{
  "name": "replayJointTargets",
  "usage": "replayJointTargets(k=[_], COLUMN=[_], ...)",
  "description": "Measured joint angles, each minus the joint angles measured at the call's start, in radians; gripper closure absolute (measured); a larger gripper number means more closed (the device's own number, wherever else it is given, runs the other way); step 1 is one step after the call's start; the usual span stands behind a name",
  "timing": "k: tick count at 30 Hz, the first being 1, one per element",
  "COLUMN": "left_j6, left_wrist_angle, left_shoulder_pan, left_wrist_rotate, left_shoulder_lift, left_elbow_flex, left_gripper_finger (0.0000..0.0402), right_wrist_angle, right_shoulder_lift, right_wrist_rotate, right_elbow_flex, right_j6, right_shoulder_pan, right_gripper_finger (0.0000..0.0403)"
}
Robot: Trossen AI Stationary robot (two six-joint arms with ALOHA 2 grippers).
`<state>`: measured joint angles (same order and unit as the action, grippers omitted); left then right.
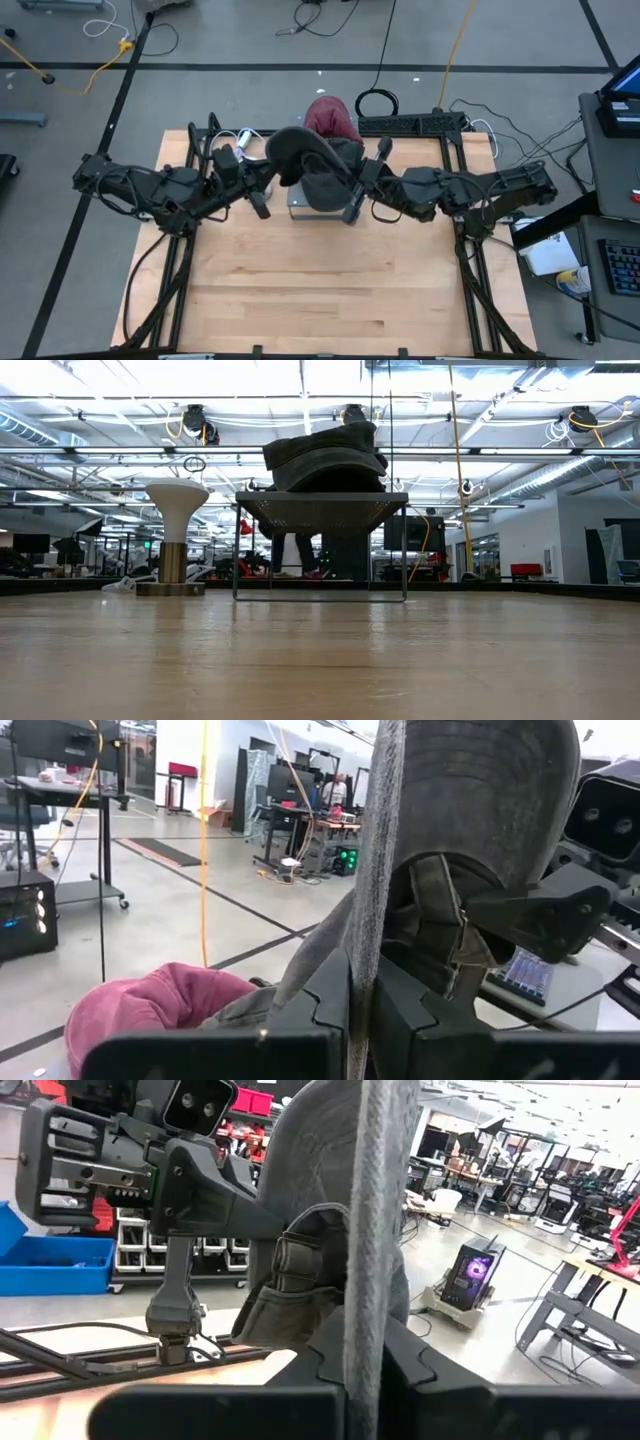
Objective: Pick & Place hat
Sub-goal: Stack the black cap on top of the black cap on the shelf
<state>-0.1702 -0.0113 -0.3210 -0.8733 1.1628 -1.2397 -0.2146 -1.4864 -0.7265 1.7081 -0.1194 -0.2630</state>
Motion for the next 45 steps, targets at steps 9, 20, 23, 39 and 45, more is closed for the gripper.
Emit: replayJointTargets(k=[9, 20, 23, 39, 45], left_j6=[-0.068, -0.151, -0.210, -0.716, -0.786], left_wrist_angle=[0.007, 0.039, 0.035, 0.031, -0.143], left_shoulder_pan=[0.000, 0.053, 0.089, 0.283, 0.288], left_wrist_rotate=[0.086, 0.257, 0.333, 0.997, 1.150], left_shoulder_lift=[-0.014, -0.067, -0.078, -0.040, 0.022], left_elbow_flex=[0.000, 0.001, 0.000, 0.000, 0.000], left_gripper_finger=[0.0372, 0.0264, 0.0242, 0.0195, 0.0204], right_wrist_angle=[-0.032, -0.195, -0.209, -0.019, 0.073], right_shoulder_lift=[0.061, 0.182, 0.218, 0.271, 0.261], right_wrist_rotate=[-0.009, 0.119, 0.199, 1.079, 1.095], right_elbow_flex=[-0.002, -0.002, -0.002, -0.001, -0.001], right_j6=[-0.081, -0.093, -0.117, -0.271, -0.382], right_shoulder_pan=[-0.001, -0.008, -0.007, -0.007, -0.006], right_gripper_finger=[0.0400, 0.0402, 0.0402, 0.0402, 0.0402])
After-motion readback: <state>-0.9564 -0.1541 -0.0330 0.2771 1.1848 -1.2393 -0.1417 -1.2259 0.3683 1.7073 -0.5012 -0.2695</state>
